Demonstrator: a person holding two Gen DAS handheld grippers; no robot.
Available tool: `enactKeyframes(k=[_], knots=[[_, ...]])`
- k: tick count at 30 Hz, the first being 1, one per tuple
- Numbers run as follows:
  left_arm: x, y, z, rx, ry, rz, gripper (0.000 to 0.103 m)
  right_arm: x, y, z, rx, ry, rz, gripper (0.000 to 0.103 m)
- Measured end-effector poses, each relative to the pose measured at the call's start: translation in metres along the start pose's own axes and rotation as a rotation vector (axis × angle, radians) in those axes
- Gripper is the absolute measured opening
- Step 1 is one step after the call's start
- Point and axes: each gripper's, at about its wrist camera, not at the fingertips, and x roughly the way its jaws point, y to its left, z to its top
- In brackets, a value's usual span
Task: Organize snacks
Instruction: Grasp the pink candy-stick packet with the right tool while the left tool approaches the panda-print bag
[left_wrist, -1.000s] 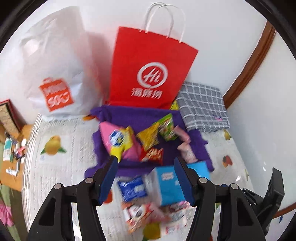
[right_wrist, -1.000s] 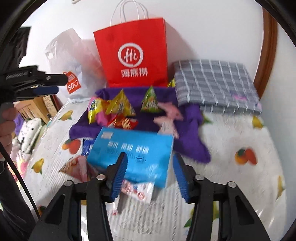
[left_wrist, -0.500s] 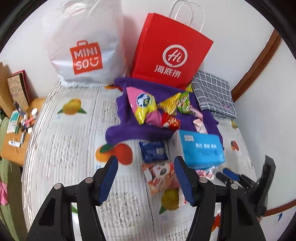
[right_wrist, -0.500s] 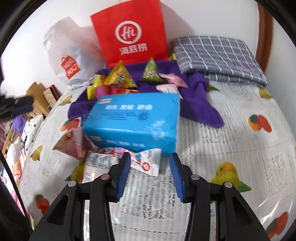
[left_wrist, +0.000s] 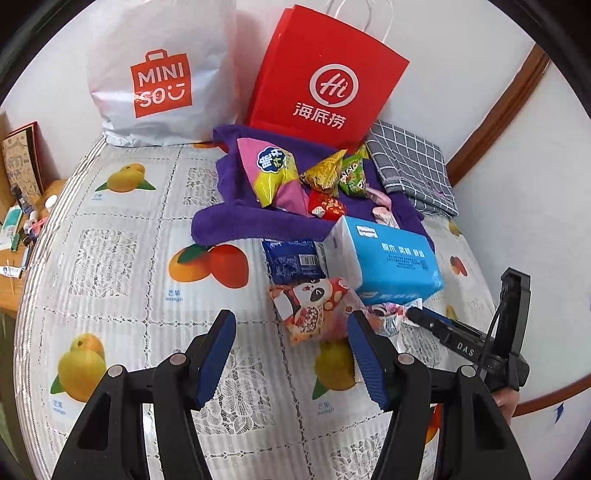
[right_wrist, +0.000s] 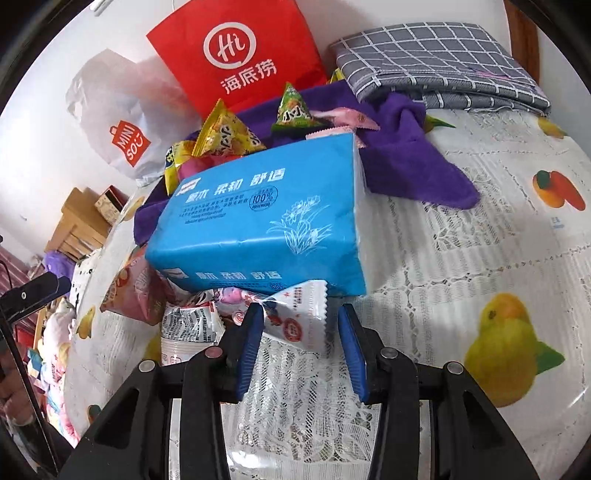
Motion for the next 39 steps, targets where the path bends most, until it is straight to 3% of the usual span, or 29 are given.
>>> enactKeyframes(k=[1, 4, 17, 22, 25, 30, 39], knots=[[-0.001, -0.001, -0.001, 0.003, -0.003, 0.000, 0.060, -0.001, -0.001, 0.000, 0.007, 0.002, 0.009, 0.017], [-0.002, 0.000, -0.003, -0.001, -0.006, 0.000, 0.060, -0.009, -0.004, -0.003, 0.020, -0.017, 0.042, 0.007], [0.006, -0.014, -0.004, 0.007, -0.007, -0.012, 0.060, -0.085, -0.029, -0.057, 0.003, -0.083, -0.032, 0.004], [0.011, -0.022, -0.002, 0.004, -0.001, -0.023, 0.060, -0.095, -0.012, -0.057, -0.126, -0.126, -0.076, 0.011], [0.012, -0.024, -0.003, 0.013, 0.002, -0.015, 0.060, -0.088, 0.003, -0.046, -0.210, -0.125, -0.076, 0.034], [0.009, -0.014, -0.003, 0.008, -0.003, 0.014, 0.061, -0.065, 0.026, -0.027, -0.334, -0.108, -0.044, 0.036], [0.008, 0.010, -0.001, -0.037, -0.012, 0.040, 0.060, -0.026, 0.043, -0.017, -0.543, 0.001, -0.133, 0.036]])
